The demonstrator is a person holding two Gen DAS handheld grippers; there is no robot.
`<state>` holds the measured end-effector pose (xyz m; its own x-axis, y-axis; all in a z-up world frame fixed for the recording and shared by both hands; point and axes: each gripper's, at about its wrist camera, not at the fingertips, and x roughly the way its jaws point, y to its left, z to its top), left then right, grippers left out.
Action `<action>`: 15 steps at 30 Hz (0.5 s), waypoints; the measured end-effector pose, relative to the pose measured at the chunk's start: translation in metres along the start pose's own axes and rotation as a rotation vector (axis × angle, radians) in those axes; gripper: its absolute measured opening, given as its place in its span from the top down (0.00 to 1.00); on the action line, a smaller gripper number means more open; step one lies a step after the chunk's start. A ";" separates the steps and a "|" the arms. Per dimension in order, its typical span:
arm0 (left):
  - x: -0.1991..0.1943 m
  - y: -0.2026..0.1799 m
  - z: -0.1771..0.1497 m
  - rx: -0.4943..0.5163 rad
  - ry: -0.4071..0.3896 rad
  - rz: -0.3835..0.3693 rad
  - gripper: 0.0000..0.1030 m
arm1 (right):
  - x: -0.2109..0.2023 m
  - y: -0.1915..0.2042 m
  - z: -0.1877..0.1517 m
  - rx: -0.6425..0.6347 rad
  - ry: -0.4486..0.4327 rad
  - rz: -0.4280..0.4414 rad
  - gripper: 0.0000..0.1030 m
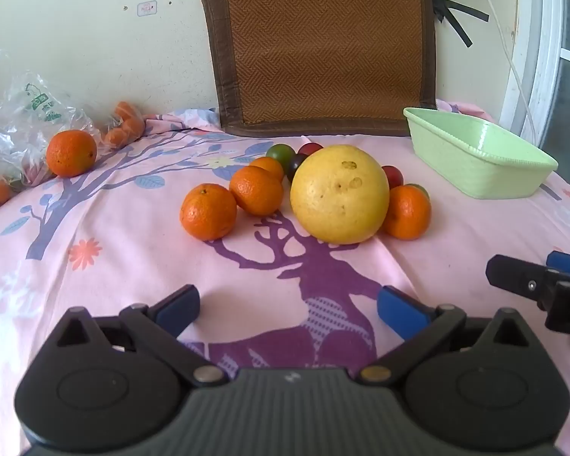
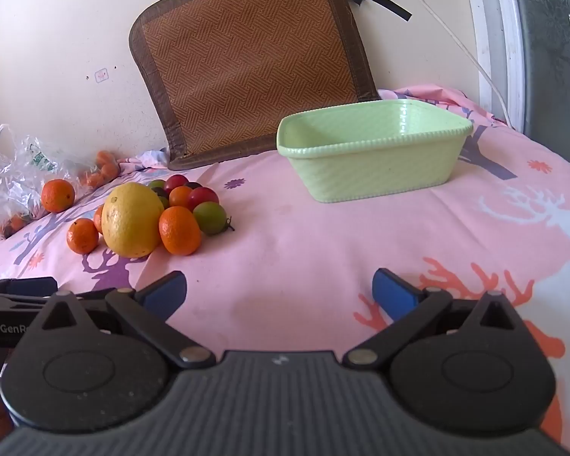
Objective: Organize fruits
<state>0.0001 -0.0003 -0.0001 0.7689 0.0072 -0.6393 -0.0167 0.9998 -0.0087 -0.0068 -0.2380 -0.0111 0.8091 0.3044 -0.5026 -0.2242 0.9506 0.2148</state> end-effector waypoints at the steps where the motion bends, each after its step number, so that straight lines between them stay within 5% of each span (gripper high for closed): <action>1: 0.000 0.000 0.000 0.001 -0.001 0.000 0.00 | 0.000 0.000 0.000 0.001 -0.001 0.001 0.00; 11: -0.016 0.007 -0.013 0.083 -0.005 -0.059 0.00 | -0.002 -0.002 -0.001 0.003 -0.009 0.000 0.00; 15: -0.031 0.022 -0.017 0.029 -0.064 -0.055 0.00 | -0.013 0.002 0.001 -0.021 -0.087 0.000 0.00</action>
<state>-0.0346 0.0216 0.0062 0.8073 -0.0472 -0.5883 0.0440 0.9988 -0.0197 -0.0171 -0.2398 -0.0034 0.8531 0.2992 -0.4275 -0.2349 0.9518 0.1973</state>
